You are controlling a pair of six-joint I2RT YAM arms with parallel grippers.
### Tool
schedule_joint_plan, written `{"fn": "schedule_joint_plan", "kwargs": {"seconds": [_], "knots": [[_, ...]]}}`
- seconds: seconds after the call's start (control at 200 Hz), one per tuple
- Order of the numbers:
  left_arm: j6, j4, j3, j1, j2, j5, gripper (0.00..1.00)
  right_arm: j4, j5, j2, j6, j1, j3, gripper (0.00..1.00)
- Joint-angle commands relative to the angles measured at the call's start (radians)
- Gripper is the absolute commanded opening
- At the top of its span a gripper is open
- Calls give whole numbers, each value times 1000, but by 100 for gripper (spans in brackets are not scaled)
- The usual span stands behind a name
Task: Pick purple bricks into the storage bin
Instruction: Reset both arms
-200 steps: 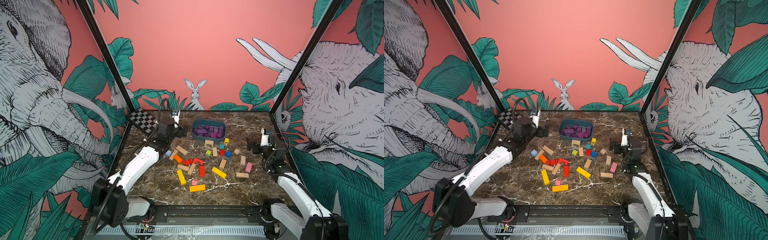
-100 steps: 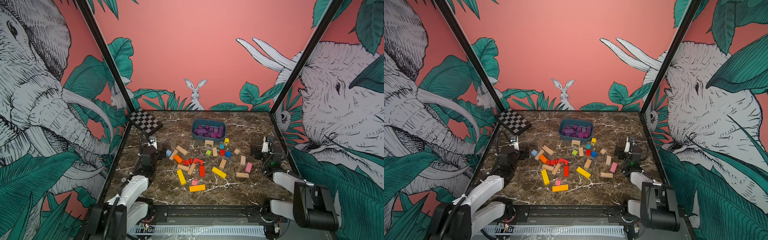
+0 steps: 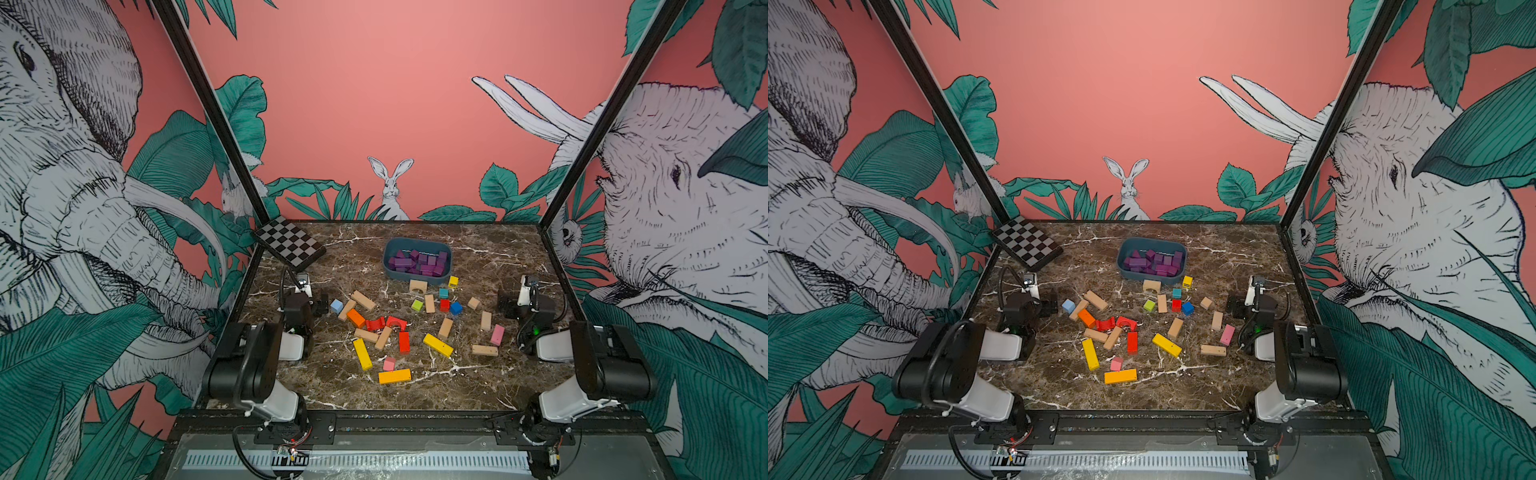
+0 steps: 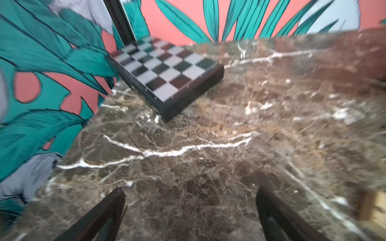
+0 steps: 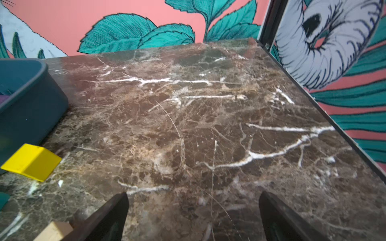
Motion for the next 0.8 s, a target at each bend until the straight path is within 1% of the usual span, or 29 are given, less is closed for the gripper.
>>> {"fn": "schedule_joint_plan", "kwargs": {"seconds": [0.0, 0.035, 0.09, 0.165, 0.205, 0.24, 0.325, 0.42, 0.485, 0.795], "knots": [[34, -11, 72, 7, -13, 61, 99, 9, 29, -10, -52, 33, 46, 99], [48, 15, 78, 7, 7, 68, 99, -16, 49, -3, -69, 53, 68, 99], [39, -73, 89, 8, -27, 71, 99, -101, 83, -16, -92, 77, 94, 99], [47, 1, 79, 7, -1, 69, 99, -62, 80, -4, -89, 78, 87, 99], [42, -27, 82, 7, -12, 71, 99, -86, 81, -11, -90, 77, 91, 99], [39, -65, 87, 7, -25, 71, 99, -67, 80, -5, -88, 78, 86, 99], [46, -16, 80, 7, -8, 70, 99, -68, 79, -8, -89, 78, 86, 99], [41, -58, 86, 7, -25, 70, 99, -65, 79, -7, -88, 78, 85, 99], [43, -33, 82, 6, -16, 71, 99, -67, 78, -9, -89, 78, 85, 99], [41, -48, 84, 7, -21, 71, 99, -67, 78, -8, -88, 77, 84, 99]]}}
